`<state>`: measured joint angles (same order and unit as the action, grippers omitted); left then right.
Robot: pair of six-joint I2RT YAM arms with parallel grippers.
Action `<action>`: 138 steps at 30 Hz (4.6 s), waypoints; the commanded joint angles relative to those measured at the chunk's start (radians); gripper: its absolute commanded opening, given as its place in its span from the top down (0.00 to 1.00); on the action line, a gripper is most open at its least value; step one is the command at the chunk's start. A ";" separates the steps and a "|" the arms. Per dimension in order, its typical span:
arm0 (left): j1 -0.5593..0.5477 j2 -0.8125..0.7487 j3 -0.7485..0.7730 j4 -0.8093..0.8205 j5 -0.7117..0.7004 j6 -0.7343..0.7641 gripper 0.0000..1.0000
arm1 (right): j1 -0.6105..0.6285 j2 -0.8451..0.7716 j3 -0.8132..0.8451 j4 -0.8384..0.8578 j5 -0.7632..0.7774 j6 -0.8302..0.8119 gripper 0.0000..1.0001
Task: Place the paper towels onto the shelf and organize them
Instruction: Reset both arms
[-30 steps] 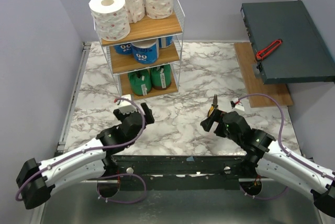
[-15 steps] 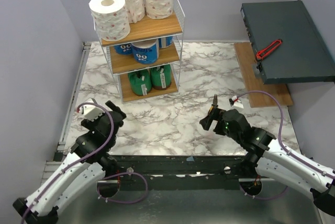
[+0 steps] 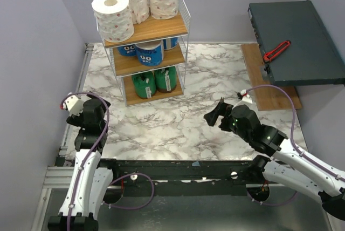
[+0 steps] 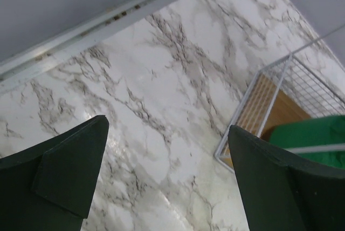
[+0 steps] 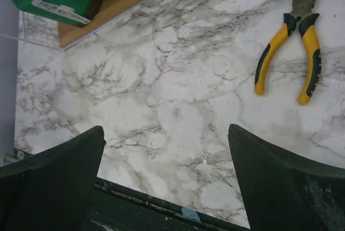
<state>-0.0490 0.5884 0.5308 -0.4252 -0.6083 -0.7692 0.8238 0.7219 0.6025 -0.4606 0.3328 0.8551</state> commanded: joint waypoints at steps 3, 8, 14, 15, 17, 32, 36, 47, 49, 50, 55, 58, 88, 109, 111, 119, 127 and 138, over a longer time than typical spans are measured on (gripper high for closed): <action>0.094 0.245 0.018 0.369 -0.015 0.303 0.02 | 0.005 0.025 0.047 -0.014 0.094 0.119 0.00; 0.092 0.315 -0.119 0.757 0.078 0.499 0.01 | 0.005 0.005 0.047 0.029 0.117 0.151 0.00; 0.092 0.433 -0.274 1.133 0.305 0.562 0.01 | 0.005 0.056 0.143 0.004 0.220 0.097 0.00; 0.092 0.441 -0.288 1.158 0.334 0.555 0.01 | 0.005 0.068 0.156 -0.001 0.237 0.089 0.00; 0.089 0.456 -0.285 1.177 0.359 0.554 0.01 | 0.005 0.087 0.171 -0.006 0.264 0.066 0.00; 0.012 0.611 -0.284 1.416 0.292 0.658 0.02 | 0.005 0.200 0.194 0.013 0.415 -0.035 0.00; -0.032 0.663 -0.282 1.458 0.307 0.703 0.02 | 0.005 0.145 0.106 0.204 0.431 -0.197 0.00; -0.022 0.690 -0.309 1.542 0.280 0.687 0.01 | 0.003 0.074 -0.257 1.049 0.458 -0.713 0.00; -0.019 0.688 -0.315 1.551 0.285 0.683 0.02 | -0.001 0.101 -0.297 1.153 0.468 -0.765 0.00; -0.018 0.688 -0.323 1.564 0.291 0.684 0.02 | -0.009 0.129 -0.292 1.166 0.491 -0.775 0.00; -0.003 0.685 -0.349 1.608 0.318 0.677 0.02 | -0.130 0.263 -0.304 1.225 0.381 -0.766 0.00; -0.003 0.685 -0.358 1.624 0.326 0.679 0.02 | -0.218 0.358 -0.311 1.246 0.276 -0.763 0.00; -0.004 0.690 -0.344 1.605 0.357 0.692 0.02 | -0.512 0.706 -0.181 1.363 0.215 -0.748 0.00; -0.008 0.694 -0.358 1.639 0.383 0.714 0.02 | -0.524 0.854 -0.304 1.659 0.130 -0.897 0.00; -0.009 0.694 -0.369 1.661 0.382 0.714 0.02 | -0.538 0.868 -0.307 1.685 0.198 -0.861 0.00; -0.010 0.694 -0.370 1.665 0.341 0.699 0.01 | -0.629 0.883 -0.233 1.547 0.072 -0.776 0.00; -0.010 0.694 -0.379 1.679 0.343 0.700 0.02 | -0.676 0.858 -0.316 1.657 -0.043 -0.754 0.00; -0.009 0.698 -0.300 1.529 0.347 0.695 0.02 | -0.716 0.902 -0.350 1.747 -0.170 -0.756 0.00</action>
<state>-0.0544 1.2778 0.1726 1.1858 -0.2741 -0.0574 0.1307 1.6123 0.2317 1.2606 0.2352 0.0830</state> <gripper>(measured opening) 0.985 0.998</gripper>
